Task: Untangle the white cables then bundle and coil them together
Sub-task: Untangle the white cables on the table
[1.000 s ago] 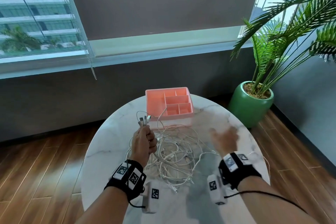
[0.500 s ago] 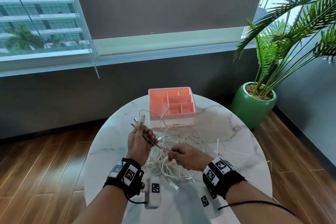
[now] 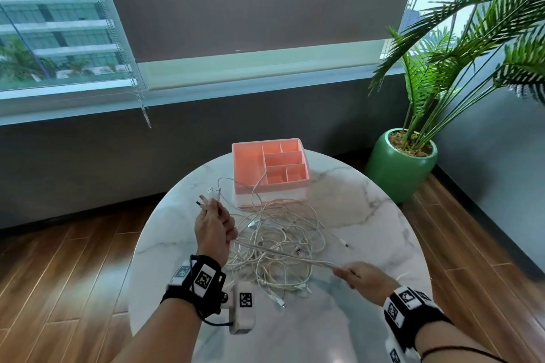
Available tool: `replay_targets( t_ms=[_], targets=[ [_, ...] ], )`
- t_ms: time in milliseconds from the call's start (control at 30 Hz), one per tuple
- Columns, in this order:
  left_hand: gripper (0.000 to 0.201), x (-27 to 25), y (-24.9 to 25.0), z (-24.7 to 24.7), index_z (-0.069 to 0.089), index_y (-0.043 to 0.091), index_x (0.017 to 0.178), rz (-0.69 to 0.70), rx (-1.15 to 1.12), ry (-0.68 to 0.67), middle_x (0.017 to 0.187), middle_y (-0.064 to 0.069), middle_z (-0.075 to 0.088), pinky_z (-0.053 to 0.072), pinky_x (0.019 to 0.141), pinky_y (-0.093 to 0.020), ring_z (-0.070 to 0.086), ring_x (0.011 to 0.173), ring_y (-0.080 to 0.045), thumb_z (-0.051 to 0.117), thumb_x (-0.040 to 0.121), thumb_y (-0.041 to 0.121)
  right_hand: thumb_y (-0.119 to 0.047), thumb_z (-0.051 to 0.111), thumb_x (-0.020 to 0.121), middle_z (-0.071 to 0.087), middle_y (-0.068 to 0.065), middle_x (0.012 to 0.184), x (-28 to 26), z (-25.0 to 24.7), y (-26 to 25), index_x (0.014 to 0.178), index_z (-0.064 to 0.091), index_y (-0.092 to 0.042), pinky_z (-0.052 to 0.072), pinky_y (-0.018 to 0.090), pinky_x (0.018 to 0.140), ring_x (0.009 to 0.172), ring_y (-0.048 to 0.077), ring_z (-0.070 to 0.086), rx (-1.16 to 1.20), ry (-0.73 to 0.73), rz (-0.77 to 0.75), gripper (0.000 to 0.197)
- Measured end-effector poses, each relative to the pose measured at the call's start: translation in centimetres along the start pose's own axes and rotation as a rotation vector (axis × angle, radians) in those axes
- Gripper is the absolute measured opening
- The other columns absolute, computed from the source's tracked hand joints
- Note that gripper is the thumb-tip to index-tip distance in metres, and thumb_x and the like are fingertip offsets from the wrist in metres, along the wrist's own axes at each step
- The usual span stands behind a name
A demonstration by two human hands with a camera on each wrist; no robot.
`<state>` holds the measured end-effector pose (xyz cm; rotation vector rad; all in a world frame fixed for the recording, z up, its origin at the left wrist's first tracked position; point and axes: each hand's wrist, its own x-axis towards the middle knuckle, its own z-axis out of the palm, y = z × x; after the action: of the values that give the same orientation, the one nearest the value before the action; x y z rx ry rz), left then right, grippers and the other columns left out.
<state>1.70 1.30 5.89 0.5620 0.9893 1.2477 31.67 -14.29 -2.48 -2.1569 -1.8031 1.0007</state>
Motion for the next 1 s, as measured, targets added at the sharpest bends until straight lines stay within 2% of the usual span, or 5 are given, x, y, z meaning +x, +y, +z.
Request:
replay_targets(
  t_ms=[167,333,567,800,1000],
  targets=[
    [0.037,0.4,0.0,-0.9,0.042,0.021,0.071,-0.036,-0.031,0.024,0.057,0.005,0.034,0.020,0.035,-0.018,0.029,0.041,-0.007,0.040,0.107,0.031,-0.058,0.036,0.099,0.058,-0.004,0.075,-1.9,-1.1,4.4,0.075,0.052,-0.026,0.045,0.031,0.076,0.076,0.014,0.057,-0.049,0.054,0.220,0.043],
    [0.038,0.4,0.2,-1.1,0.040,0.023,0.069,-0.017,0.019,-0.011,0.055,0.006,0.031,0.017,0.036,-0.016,0.026,0.041,-0.008,0.044,0.105,0.032,-0.047,0.039,0.103,0.050,-0.006,0.065,-4.1,-0.6,4.9,0.068,0.047,-0.023,0.035,0.020,0.058,0.062,0.007,0.048,-0.028,-0.006,0.305,0.044],
    [0.039,-0.3,-0.2,-1.2,0.034,0.023,0.070,-0.028,0.155,-0.103,0.056,0.006,0.027,0.014,0.039,-0.017,0.021,0.042,-0.008,0.044,0.106,0.036,-0.049,0.058,0.066,0.063,-0.005,0.068,-3.2,-2.6,1.4,0.066,0.062,-0.026,0.044,0.025,0.063,0.077,0.017,0.065,-0.155,-0.229,0.307,0.024],
    [0.033,-1.0,-1.6,-1.9,0.038,0.021,0.074,-0.011,0.313,-0.211,0.059,0.005,0.029,0.021,0.038,-0.019,0.024,0.044,-0.009,0.052,0.103,0.030,-0.025,0.052,0.091,0.070,0.010,0.086,2.3,-1.4,-7.1,0.084,0.068,-0.008,0.046,0.032,0.074,0.084,0.025,0.064,-0.066,-0.018,0.080,0.025],
    [0.032,-1.8,-1.9,-2.5,0.036,0.020,0.077,-0.032,0.341,-0.199,0.061,0.002,0.029,0.023,0.039,-0.019,0.025,0.044,-0.011,0.051,0.104,0.027,-0.028,0.059,0.096,0.065,0.008,0.126,5.4,3.4,-8.0,0.123,0.060,-0.008,0.048,0.032,0.094,0.116,0.029,0.062,-0.132,-0.010,0.201,0.034]
  ],
)
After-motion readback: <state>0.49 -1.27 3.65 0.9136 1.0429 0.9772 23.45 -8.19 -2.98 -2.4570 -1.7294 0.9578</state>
